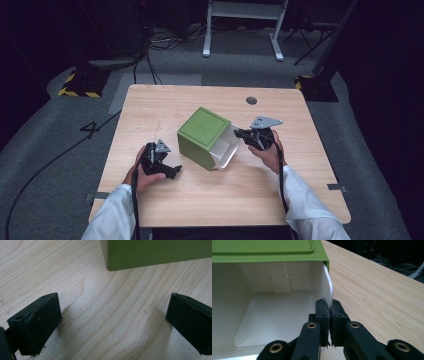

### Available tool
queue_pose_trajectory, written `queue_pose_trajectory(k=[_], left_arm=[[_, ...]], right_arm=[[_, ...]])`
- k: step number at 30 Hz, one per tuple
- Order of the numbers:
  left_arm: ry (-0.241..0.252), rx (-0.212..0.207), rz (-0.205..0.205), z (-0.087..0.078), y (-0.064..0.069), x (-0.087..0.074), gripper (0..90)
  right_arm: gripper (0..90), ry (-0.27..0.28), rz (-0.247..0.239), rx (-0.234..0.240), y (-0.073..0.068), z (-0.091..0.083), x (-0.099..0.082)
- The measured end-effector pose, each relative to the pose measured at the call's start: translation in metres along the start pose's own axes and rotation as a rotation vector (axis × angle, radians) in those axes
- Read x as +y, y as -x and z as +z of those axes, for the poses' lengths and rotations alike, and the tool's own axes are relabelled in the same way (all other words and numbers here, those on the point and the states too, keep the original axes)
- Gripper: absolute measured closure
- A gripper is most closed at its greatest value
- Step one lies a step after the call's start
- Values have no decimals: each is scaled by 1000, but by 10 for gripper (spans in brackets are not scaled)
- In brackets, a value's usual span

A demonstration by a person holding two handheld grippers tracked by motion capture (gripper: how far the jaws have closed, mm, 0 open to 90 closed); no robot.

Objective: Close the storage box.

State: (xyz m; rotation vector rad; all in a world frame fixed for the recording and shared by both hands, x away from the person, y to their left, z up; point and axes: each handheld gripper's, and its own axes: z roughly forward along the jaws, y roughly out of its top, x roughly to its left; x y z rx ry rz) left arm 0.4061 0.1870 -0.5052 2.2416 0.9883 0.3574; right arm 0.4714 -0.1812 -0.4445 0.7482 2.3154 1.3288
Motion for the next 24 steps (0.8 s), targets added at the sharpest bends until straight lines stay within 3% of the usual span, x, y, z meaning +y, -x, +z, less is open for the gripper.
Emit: queue_pose_trajectory(k=[9,15,20,21,24], left_arm=[[1,1,2,0,0,0,3],[0,0,0,0,0,0,2],[2,-1,-4,0,0,0,2],[2,-1,-4,0,0,0,2],[2,-1,-3,0,0,0,2]], right_arm=[[831,0,19,-45,-6,12,6],[572,-30,31,-87,-8,21,4],[445,-51,85,-89,-6,29,1],[377,-50,104,-81,-6,31,0],[345,-72,102,-80,-11,36,-1]])
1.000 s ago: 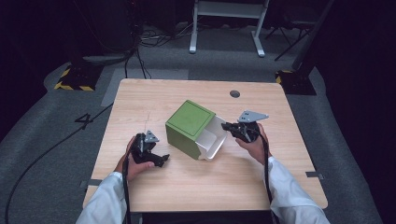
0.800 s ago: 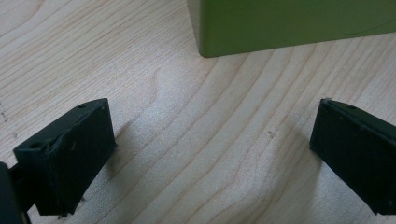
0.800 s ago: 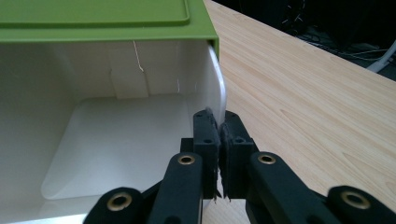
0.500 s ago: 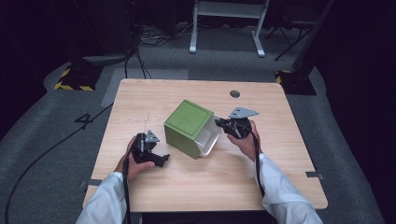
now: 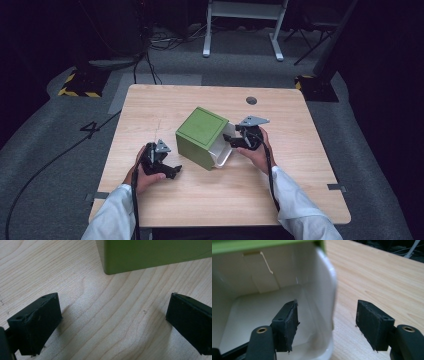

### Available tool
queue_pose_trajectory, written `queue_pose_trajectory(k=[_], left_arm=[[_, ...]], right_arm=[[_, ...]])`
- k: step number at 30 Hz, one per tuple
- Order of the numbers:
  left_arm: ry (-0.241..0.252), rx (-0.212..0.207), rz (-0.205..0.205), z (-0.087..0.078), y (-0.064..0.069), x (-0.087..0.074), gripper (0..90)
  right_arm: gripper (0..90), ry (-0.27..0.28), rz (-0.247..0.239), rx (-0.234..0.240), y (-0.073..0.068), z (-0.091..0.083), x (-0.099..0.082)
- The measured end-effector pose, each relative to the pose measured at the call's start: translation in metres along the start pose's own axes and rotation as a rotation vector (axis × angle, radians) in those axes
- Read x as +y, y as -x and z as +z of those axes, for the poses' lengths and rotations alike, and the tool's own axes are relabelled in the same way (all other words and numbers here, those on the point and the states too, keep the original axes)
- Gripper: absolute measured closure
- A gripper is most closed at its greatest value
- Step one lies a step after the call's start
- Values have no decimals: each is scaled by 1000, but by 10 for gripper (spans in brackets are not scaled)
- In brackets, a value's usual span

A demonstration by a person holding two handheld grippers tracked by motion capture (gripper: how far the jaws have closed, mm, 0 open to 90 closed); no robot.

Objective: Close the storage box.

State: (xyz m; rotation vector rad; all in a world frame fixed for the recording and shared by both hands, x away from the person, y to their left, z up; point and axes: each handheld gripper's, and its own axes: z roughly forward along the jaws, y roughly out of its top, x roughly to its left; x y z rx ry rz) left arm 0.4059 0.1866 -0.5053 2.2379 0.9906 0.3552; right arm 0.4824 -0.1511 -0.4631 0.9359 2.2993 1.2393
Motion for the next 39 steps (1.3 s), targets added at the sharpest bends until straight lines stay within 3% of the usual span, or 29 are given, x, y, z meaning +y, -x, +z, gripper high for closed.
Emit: queue_pose_trajectory(k=[5,14,22,27,39], left_arm=[[0,0,0,0,0,0,2],[0,4,6,0,0,0,3],[1,3,-1,0,0,0,4],[1,3,-2,0,0,0,4],[1,3,-1,0,0,0,4]], right_arm=[[313,-13,-15,0,-11,5,-2],[231,4,-14,26,-4,-11,-7],[214,-20,-96,39,4,-47,-15],[219,1,-100,45,14,-76,-23],[227,-61,-140,12,36,-126,-69]])
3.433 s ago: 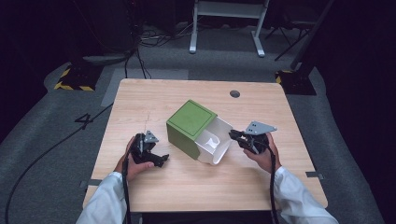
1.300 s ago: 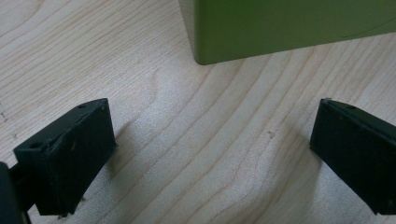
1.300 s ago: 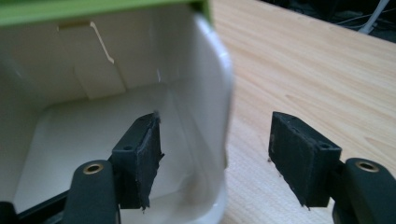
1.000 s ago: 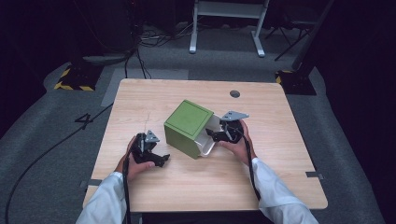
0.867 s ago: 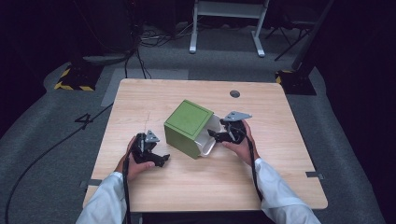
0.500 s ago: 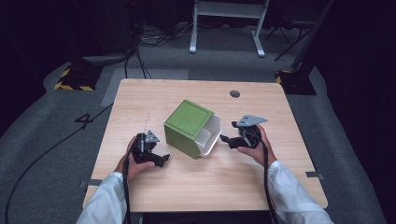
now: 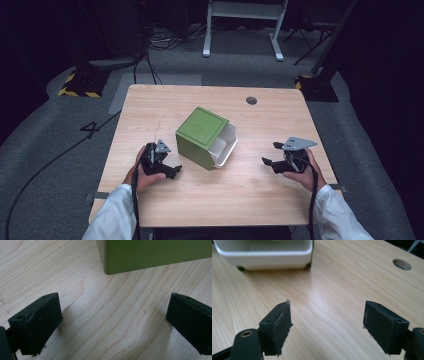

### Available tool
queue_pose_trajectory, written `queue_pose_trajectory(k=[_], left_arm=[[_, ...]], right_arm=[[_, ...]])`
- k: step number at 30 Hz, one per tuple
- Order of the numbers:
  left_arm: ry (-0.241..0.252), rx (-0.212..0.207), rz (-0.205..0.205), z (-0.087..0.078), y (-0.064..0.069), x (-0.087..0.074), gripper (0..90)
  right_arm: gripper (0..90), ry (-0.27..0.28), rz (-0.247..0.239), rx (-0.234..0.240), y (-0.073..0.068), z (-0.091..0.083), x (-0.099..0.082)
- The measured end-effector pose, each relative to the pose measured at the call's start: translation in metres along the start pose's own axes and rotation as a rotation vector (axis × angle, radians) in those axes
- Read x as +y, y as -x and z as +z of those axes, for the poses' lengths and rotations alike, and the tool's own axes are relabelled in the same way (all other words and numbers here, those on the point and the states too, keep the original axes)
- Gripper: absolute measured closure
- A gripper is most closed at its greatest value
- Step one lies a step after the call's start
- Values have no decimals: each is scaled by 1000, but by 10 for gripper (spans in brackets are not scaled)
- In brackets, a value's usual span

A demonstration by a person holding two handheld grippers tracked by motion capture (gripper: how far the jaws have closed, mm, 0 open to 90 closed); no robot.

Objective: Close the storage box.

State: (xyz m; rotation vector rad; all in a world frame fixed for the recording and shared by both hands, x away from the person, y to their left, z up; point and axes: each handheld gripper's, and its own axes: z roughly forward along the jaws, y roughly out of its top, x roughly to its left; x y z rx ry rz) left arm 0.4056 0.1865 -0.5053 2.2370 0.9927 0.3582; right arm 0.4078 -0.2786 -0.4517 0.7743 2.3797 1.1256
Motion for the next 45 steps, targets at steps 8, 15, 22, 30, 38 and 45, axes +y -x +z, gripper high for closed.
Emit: queue_pose_trajectory(k=[8,15,22,30,38,45], left_arm=[[-1,-1,0,0,0,0,2],[-1,0,4,0,0,0,2],[-4,4,-3,-1,2,-1,5],[-2,6,-6,-1,2,-1,5],[-3,5,-6,-1,2,-1,5],[-3,1,-4,-1,1,-1,2]], right_arm=[[228,-77,39,-30,12,-13,-37],[221,-106,95,-43,20,-26,-66],[216,-131,132,-65,22,-37,-85],[182,-109,201,-70,30,-44,-102],[167,-102,199,-60,31,-44,-103],[163,-102,192,-56,32,-43,-103]])
